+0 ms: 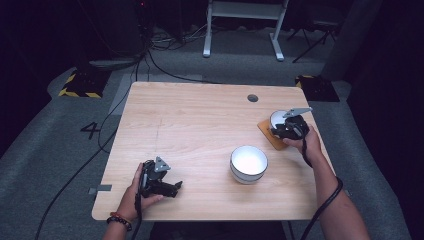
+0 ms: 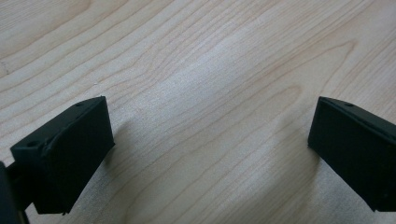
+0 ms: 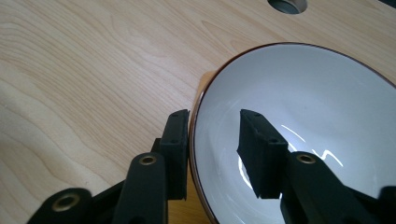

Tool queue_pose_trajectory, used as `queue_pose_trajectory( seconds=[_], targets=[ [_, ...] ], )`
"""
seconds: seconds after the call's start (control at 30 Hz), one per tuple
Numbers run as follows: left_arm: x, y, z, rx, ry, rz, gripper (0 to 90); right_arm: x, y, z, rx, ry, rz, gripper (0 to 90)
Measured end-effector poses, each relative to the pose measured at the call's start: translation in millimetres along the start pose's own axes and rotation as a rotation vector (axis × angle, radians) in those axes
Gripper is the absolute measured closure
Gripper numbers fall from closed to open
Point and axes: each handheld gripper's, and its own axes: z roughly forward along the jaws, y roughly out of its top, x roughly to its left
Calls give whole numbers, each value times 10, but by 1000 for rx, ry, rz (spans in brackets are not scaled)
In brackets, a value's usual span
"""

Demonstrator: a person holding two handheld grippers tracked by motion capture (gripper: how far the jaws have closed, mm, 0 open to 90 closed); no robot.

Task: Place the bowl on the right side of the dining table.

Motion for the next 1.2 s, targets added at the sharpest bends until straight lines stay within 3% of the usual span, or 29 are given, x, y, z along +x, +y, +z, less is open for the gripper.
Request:
queue_pose_trajectory(
  seconds=[0.3,0.73,0.87,0.93,1.2],
  targets=[
    [0,0,1,-1,-1,-1,2,-40,-19,-52,-24,-6,37,533],
    [0,0,1,-1,0,-1,2,-5,-14,-141,-53,-1,39,340],
    [-1,0,1,-3,0,-3,2,15,-10,-166,-67,-6,19,290],
    [1,-1,2,-2,-1,0,2,43,-1,-171,-63,-33,15,263],
    [0,0,0,0,0,0,2,104,2,-197,-52,-41,-27,222]
  ],
)
